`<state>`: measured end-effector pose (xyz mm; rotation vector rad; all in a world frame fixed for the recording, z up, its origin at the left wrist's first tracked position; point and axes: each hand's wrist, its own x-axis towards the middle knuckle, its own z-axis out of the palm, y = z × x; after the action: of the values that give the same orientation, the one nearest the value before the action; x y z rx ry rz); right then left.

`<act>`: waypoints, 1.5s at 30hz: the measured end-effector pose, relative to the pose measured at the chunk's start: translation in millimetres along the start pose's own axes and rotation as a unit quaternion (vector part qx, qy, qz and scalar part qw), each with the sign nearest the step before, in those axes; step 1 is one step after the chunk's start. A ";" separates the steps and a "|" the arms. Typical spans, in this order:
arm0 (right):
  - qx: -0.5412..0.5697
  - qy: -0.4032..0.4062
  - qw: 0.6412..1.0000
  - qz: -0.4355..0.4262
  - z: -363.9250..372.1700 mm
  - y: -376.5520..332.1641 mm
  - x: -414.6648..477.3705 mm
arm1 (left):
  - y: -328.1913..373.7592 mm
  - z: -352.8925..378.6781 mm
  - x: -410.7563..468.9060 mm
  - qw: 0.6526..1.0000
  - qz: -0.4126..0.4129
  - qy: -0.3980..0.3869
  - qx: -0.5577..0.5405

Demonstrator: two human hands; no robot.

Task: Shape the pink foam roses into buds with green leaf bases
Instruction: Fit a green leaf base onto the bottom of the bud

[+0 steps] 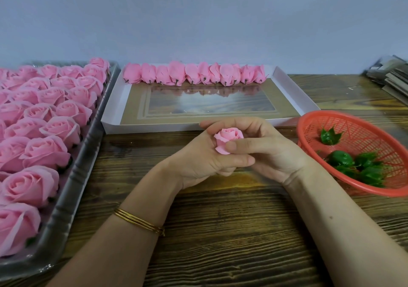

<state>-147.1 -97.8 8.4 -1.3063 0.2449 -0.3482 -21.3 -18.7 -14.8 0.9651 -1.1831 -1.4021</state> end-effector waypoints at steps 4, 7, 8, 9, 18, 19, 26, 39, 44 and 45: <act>0.023 0.004 1.000 0.002 -0.5 1.1 0.5 | 3.3 0.0 -0.9 1.000 0.001 -0.004 0.001; 0.084 0.026 0.996 0.007 -1.7 -0.2 1.4 | 3.7 0.7 -0.9 1.000 0.006 0.007 0.008; 0.109 0.040 0.993 0.007 -2.7 -0.8 1.5 | 3.4 0.8 -0.8 1.000 0.008 0.016 0.010; 0.129 0.055 0.990 0.008 -3.6 -1.1 1.8 | 3.2 0.9 -0.8 1.000 0.010 0.025 0.012; 0.116 0.052 0.992 0.001 1.8 2.3 5.5 | 2.2 2.4 0.9 0.997 0.025 0.062 0.030; 0.115 0.053 0.992 -0.002 1.4 2.9 6.0 | 2.2 2.5 1.0 0.997 0.027 0.064 0.031; 0.114 0.074 0.991 0.015 0.0 3.9 7.2 | 1.4 2.4 2.5 0.996 0.028 0.073 0.041; 0.030 0.066 0.997 -0.033 9.3 -4.0 0.9 | 2.3 3.3 1.8 0.997 0.011 0.059 0.058; 0.015 0.058 0.998 -0.015 12.7 -0.3 1.9 | 0.8 1.8 0.9 0.996 0.013 0.068 0.059; 0.016 0.057 0.998 -0.015 12.5 0.0 2.0 | 0.9 1.6 0.8 0.996 0.013 0.069 0.059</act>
<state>-140.6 -87.4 11.5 -1.2604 0.3144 -0.4505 -22.8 -19.2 -13.5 1.1082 -1.1811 -1.2355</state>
